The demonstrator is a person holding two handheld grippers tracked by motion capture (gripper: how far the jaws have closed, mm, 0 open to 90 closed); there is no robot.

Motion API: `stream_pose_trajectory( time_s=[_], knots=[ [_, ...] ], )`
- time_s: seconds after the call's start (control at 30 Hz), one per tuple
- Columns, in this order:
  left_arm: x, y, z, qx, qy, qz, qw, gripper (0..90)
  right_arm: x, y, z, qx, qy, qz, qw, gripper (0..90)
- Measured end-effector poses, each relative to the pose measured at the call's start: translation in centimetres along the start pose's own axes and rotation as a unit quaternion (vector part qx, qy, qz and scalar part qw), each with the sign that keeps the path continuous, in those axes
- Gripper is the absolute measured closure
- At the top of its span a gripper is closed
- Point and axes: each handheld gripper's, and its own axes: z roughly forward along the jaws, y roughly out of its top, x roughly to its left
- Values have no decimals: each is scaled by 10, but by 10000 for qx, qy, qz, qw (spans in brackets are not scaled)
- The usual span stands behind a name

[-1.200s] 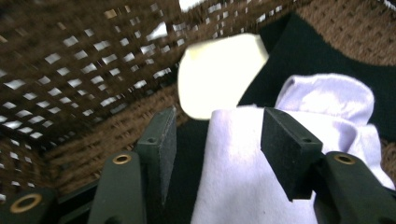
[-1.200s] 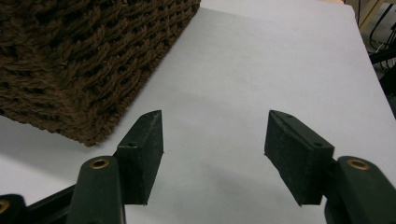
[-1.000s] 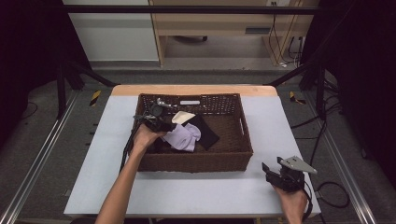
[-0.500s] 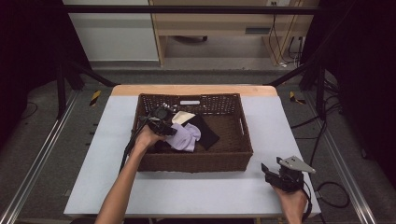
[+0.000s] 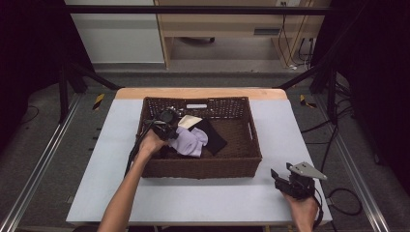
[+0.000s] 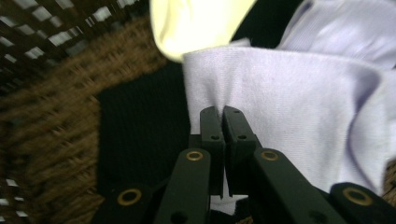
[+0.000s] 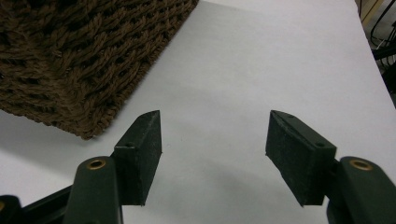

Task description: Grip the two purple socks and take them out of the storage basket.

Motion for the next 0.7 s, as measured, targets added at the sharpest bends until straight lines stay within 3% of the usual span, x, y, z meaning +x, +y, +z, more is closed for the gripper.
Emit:
stream_pose_trajectory(
  time_s=[0.1, 0.23, 0.27, 0.3, 0.33, 0.4, 0.43, 0.47, 0.5, 0.53, 0.6, 0.63, 0.67, 0.7],
  knots=[
    [-3, 0, -14, -469, 44, 101, 9988, 867, 0, 0, -1, -13, -2, 15, 10000, 362],
    [-9, -3, -31, -1081, 56, 241, 9938, 868, -1, 0, -1, -7, -13, 26, 10000, 364],
    [-9, -3, -31, -1081, 56, 241, 9938, 868, 0, 0, -1, -9, -10, 18, 10000, 366],
    [-11, -5, -39, -1283, 27, 232, 9915, 869, 0, 0, -1, -5, -6, 20, 10000, 368],
    [-11, -5, -39, -1283, 27, 232, 9915, 869, 0, 0, -1, -5, -6, 20, 10000, 368],
    [-16, -7, -55, -1783, 1, 253, 9836, 869, -1, 0, -1, -17, -15, 30, 10000, 374],
    [-16, -7, -55, -1783, 1, 253, 9836, 870, -1, 0, -1, -17, -15, 30, 10000, 374],
    [-18, -7, -62, -1946, -95, 242, 9805, 870, -1, 0, -1, -42, -26, 13, 10000, 375],
    [-21, -9, -72, -2243, -133, 215, 9742, 870, -1, 0, -2, -62, -37, 30, 10000, 375],
    [-22, -11, -78, -2394, -200, 180, 9705, 870, -1, 0, -2, -65, -36, 53, 10000, 374],
    [-23, -13, -87, -2597, -234, 143, 9653, 870, -2, 1, -2, -85, -49, 50, 9999, 374],
    [-23, -13, -87, -2597, -234, 143, 9653, 869, -2, 1, -2, -81, -52, 49, 9999, 374],
    [-24, -16, -98, -2796, -241, 109, 9598, 869, -3, 1, -2, -75, -58, 56, 9999, 374],
    [-24, -18, -103, -2868, -202, 126, 9577, 870, -3, 1, -2, -81, -63, 68, 9999, 374]
  ],
)
